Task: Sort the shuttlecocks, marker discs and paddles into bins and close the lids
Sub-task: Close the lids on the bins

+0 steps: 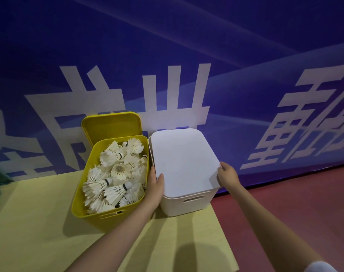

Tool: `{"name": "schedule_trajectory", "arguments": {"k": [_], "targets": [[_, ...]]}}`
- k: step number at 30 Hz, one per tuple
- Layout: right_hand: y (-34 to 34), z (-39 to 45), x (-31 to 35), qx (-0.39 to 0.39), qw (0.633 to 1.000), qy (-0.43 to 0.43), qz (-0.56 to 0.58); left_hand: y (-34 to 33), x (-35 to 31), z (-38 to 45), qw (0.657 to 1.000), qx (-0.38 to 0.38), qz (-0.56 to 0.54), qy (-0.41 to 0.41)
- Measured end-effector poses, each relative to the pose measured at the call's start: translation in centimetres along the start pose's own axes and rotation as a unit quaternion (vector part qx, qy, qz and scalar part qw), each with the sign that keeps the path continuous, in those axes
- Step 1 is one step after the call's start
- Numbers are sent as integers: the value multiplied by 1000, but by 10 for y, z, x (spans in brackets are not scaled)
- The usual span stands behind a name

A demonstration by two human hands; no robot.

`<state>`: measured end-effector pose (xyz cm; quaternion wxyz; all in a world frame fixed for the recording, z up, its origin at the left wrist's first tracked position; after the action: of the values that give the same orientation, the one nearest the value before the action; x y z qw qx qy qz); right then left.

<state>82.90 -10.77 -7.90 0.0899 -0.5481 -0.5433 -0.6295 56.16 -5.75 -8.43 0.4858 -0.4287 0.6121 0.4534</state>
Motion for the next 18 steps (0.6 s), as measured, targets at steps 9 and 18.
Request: {"name": "schedule_trajectory", "arguments": {"k": [9,18], "targets": [[18,1,25,-2,995,-19,102,-1,-5,9,999,-24,-36,-10],[-4,-13,-10,10,997,46,-58,1,32,2,999,-36,-3,-18]]}}
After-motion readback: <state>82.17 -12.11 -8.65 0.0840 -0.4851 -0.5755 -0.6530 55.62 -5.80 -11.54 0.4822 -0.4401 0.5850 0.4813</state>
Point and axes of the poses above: each hand's wrist, its own z-axis towards the middle knuckle, its own y-axis out of the back of the hand, x = y × z, the point moved 5 cm from there along z, towards the middle knuckle, and after that the axes turned 1 degree about -y, right-handed, at the moved point
